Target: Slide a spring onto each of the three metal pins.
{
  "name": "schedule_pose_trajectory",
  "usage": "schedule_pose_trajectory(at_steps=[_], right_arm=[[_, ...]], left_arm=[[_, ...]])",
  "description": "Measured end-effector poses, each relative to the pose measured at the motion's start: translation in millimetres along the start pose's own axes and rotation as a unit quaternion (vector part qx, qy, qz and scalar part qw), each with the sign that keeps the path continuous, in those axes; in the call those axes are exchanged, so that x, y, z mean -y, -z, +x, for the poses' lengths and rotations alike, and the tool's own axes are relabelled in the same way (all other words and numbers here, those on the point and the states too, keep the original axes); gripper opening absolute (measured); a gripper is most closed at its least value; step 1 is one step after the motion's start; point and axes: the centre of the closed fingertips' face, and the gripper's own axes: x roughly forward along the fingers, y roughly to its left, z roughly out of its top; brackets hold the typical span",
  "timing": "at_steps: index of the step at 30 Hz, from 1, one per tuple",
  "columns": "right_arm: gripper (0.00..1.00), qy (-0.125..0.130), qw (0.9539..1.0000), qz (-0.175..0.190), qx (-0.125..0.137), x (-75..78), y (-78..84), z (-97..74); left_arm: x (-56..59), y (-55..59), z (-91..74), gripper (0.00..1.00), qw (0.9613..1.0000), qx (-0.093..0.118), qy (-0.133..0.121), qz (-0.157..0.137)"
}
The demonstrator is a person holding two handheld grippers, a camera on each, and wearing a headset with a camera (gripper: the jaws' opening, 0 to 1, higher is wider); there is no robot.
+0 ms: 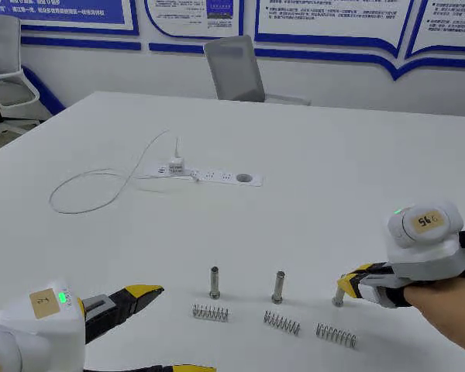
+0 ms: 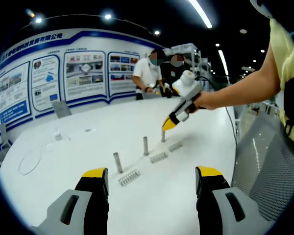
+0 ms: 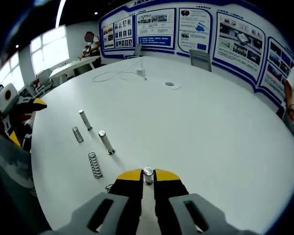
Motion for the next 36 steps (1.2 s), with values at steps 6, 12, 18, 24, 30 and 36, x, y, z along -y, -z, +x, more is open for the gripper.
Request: schedule_pose_trajectory(at_steps=[6,12,18,24,30,36], right_arm=[[0.10,-0.002,1.0000,-0.002,-0.003,0.7,-0.6,0.1],[0.15,-0.004,1.0000,-0.003,0.000,-1.1,0.1,-0.4],[0.17,-0.003,1.0000,-0.006,0.006,-1.1,-0.6,-4.3],[0.18,-0.007,0.9999,-0.010,0.007,-3.3,6.9,-12.7],[0.18,-0.038,0.9985,-0.038,0.008,-17.6,13.8,-21.0],[0.18,-0.077,0.9937,-0.080,-0.013,-34.8,28.9,-21.3]], left_arm=[[0.4,-2.2,0.2,0.74,1.0000,0.003,-0.001,0.001],[1.3,-3.2,0.8,0.74,1.0000,0.004,0.000,0.002],[1.5,-4.5,1.5,0.74,1.0000,0.005,0.001,0.003],[2.2,-5.8,2.9,0.74,1.0000,0.006,0.003,0.004],[3.8,-5.3,4.4,0.74,0.9999,0.007,0.007,0.003],[4.2,-4.6,5.2,0.74,0.9999,0.007,0.008,0.002]])
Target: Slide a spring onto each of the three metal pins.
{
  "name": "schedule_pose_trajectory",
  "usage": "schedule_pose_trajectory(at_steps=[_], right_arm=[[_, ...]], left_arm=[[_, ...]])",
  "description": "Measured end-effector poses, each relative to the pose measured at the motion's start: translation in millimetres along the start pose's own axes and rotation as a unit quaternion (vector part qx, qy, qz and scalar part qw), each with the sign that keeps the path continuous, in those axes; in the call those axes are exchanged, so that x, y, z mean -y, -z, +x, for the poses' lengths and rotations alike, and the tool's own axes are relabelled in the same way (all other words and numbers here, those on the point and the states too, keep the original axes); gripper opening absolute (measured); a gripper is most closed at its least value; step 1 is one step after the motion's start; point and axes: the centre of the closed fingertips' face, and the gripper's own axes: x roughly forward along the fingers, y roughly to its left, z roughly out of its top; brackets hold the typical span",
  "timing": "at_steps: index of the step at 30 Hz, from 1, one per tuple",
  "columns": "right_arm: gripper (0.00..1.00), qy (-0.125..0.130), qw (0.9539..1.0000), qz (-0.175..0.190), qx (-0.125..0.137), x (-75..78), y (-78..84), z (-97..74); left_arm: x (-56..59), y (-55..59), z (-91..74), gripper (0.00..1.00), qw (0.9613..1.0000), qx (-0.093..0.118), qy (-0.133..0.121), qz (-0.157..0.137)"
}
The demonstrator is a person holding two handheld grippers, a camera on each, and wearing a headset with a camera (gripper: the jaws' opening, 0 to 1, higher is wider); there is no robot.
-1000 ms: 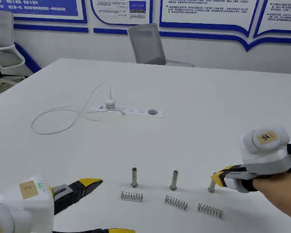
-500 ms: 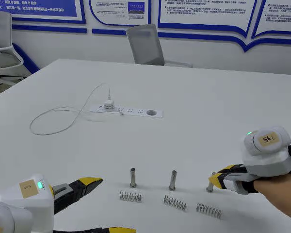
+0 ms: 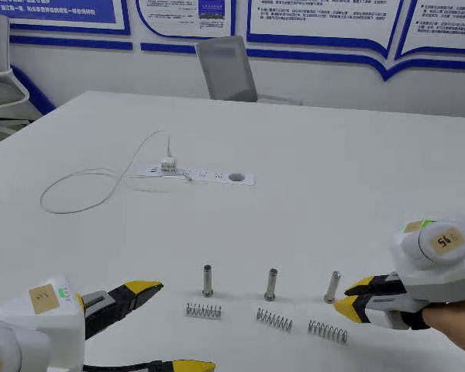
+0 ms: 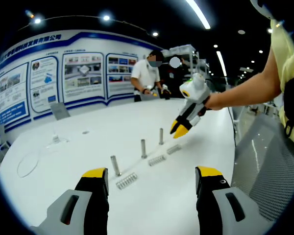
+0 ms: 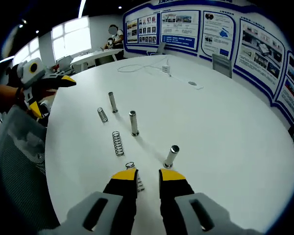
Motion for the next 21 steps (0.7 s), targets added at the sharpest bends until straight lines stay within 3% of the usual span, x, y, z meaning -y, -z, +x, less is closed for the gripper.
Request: schedule_pose_trajectory(at_steps=[9,21], right_arm=[[0.18,-0.037,0.9975,-0.047,-0.038,-21.9,4.5,16.5],[0.16,-0.060,0.9880,-0.108,-0.093,-27.9,4.9,37.1]], left_arm=[[0.1,2.3,-0.6,0.73,1.0000,-0.004,0.001,0.000],[-0.4,4.7,-4.6,0.73,1.0000,-0.006,-0.005,-0.003]])
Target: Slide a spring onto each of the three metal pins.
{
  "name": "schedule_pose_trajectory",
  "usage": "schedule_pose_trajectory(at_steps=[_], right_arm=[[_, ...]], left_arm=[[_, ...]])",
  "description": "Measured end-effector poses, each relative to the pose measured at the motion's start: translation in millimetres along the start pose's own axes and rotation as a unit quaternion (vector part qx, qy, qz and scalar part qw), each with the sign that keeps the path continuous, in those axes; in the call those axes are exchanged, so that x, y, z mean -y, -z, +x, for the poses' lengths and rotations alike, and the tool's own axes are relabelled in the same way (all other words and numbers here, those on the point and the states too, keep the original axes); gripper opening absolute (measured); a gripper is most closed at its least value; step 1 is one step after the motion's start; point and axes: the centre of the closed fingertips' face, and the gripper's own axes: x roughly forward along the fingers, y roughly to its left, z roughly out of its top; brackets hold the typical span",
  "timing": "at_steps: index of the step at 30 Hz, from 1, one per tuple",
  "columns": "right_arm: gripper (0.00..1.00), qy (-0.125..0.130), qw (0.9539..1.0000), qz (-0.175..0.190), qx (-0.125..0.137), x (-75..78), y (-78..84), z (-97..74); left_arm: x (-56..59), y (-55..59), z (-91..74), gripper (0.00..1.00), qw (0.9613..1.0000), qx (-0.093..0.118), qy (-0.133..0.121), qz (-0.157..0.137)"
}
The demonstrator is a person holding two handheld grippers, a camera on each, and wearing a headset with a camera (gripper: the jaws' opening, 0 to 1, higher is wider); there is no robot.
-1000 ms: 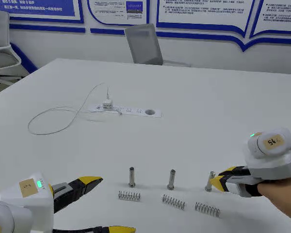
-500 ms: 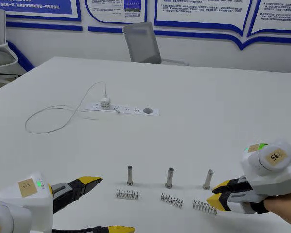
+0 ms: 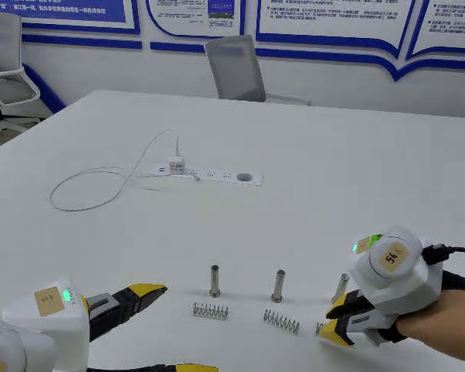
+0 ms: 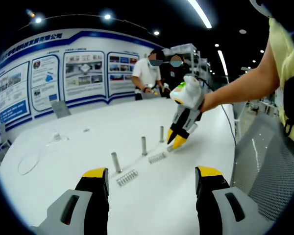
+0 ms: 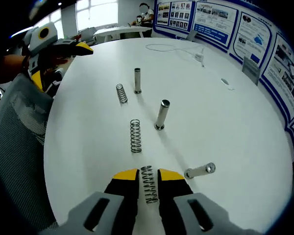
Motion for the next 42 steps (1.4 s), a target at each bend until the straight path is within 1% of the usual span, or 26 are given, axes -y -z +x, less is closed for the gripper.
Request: schedule_pose_trajectory(at_steps=[1,4,10,12,16,17,18,24,26,31,33,34,40,42], right_arm=[[0.16,-0.001,1.0000,-0.003,-0.003,0.1,-0.1,1.1],[0.15,-0.007,0.9994,-0.027,-0.022,-1.1,1.3,5.3],[0.13,-0.020,0.9973,-0.050,-0.050,-2.1,3.3,9.6],[0.13,-0.022,0.9966,-0.058,-0.055,-2.1,3.0,10.2],[0.13,-0.028,0.9955,-0.063,-0.066,-2.2,5.4,13.0],[0.13,-0.033,0.9947,-0.065,-0.072,-3.2,7.1,12.4],[0.12,-0.030,0.9953,-0.062,-0.067,-2.0,4.9,12.7],[0.12,-0.033,0.9957,-0.054,-0.068,-1.2,4.7,13.3],[0.12,-0.028,0.9964,-0.051,-0.061,-0.3,4.1,11.2],[0.12,-0.014,0.9989,-0.034,-0.028,2.4,-4.0,0.2],[0.12,-0.011,0.9997,-0.017,-0.011,2.6,-7.0,-4.5],[0.12,-0.007,0.9999,-0.011,-0.004,3.3,-7.3,-7.1],[0.12,0.011,0.9998,0.004,0.017,6.9,-5.2,-17.3],[0.12,0.018,0.9992,0.015,0.032,8.4,-7.4,-21.7]], left_arm=[[0.2,0.1,0.0,0.73,1.0000,0.000,0.000,0.000],[1.5,0.2,-0.1,0.73,1.0000,0.000,0.000,-0.001],[1.0,1.1,-0.9,0.73,1.0000,0.000,-0.002,-0.003],[0.5,1.7,-1.3,0.73,1.0000,0.000,-0.002,-0.004],[-0.1,3.0,-1.6,0.73,1.0000,0.000,-0.003,-0.005],[-0.3,3.4,-1.6,0.73,1.0000,-0.001,-0.004,-0.006],[-0.3,3.3,-1.6,0.73,1.0000,0.000,-0.004,-0.006],[-0.3,4.5,-0.3,0.72,1.0000,-0.002,-0.003,-0.007],[-0.2,4.3,0.3,0.72,1.0000,-0.002,-0.002,-0.007],[-0.3,3.9,2.3,0.72,1.0000,-0.002,0.000,-0.005],[0.6,3.1,3.8,0.72,1.0000,-0.002,0.002,-0.005],[0.9,2.8,4.6,0.72,1.0000,-0.002,0.003,-0.004],[2.2,0.0,6.2,0.72,1.0000,0.001,0.007,0.000],[2.0,-0.4,6.1,0.72,1.0000,0.001,0.007,0.000]])
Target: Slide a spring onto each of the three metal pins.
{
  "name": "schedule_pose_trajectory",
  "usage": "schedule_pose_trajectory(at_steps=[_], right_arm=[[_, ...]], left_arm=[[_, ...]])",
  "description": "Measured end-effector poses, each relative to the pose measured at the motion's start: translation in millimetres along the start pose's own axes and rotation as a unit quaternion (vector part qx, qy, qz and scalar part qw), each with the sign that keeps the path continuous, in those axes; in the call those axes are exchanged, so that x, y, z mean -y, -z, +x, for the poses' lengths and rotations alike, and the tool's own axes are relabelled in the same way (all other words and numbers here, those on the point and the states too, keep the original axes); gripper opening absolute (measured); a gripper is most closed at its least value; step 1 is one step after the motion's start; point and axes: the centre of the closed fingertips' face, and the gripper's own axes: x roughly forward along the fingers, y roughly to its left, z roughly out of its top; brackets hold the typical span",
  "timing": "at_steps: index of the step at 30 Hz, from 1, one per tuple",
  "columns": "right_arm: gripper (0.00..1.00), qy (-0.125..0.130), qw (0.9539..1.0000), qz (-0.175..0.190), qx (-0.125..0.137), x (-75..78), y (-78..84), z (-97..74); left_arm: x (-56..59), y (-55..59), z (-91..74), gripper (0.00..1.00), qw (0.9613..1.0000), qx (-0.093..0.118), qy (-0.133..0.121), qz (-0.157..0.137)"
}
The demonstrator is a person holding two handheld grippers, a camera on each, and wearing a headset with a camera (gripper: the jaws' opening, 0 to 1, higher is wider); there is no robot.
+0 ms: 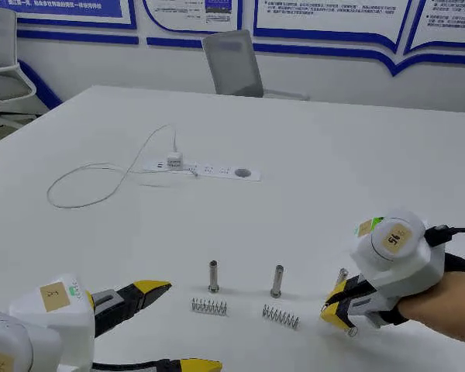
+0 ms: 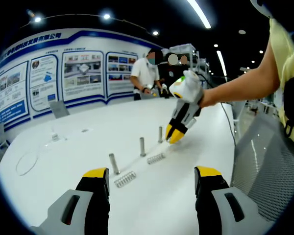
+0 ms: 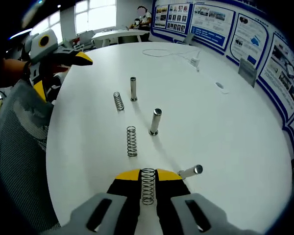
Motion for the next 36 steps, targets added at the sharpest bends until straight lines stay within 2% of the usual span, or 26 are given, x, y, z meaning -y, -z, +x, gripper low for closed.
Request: schedule_pose_trajectory(at_steps=[7,12,14,18,22,27,29,31,36], right_arm=[[0.12,0.014,0.9983,0.029,0.048,-2.2,-12.7,-14.7],[0.12,0.015,0.9950,0.035,0.092,-10.3,-33.7,-28.7],[0.12,0.012,0.9923,0.040,0.116,-15.0,-46.2,-35.8],[0.12,0.001,0.9831,0.054,0.175,-25.1,-75.9,-53.7],[0.12,-0.010,0.9738,0.058,0.220,-34.6,-99.2,-71.1],[0.12,-0.031,0.9586,0.063,0.276,-49.5,-126.9,-95.7],[0.12,-0.038,0.9557,0.063,0.285,-55.1,-132.1,-100.5],[0.12,-0.046,0.9508,0.057,0.301,-63.5,-139.4,-106.2],[0.12,-0.057,0.9482,0.045,0.309,-79.0,-144.5,-108.9]], left_arm=[[3.3,-3.5,1.6,0.72,1.0000,0.003,0.007,0.001],[8.1,-17.8,7.5,0.70,0.9996,0.016,0.021,-0.002],[10.3,-24.6,12.5,0.69,0.9993,0.023,0.029,-0.008],[20.6,-38.3,25.5,0.66,0.9979,0.032,0.055,-0.012],[29.9,-50.9,36.4,0.61,0.9958,0.042,0.078,-0.022],[46.5,-69.3,48.5,0.57,0.9923,0.059,0.104,-0.031],[50.7,-74.0,51.3,0.56,0.9918,0.062,0.109,-0.027],[55.8,-82.9,52.7,0.53,0.9898,0.074,0.117,-0.032],[57.2,-95.4,54.4,0.46,0.9871,0.090,0.123,-0.050]])
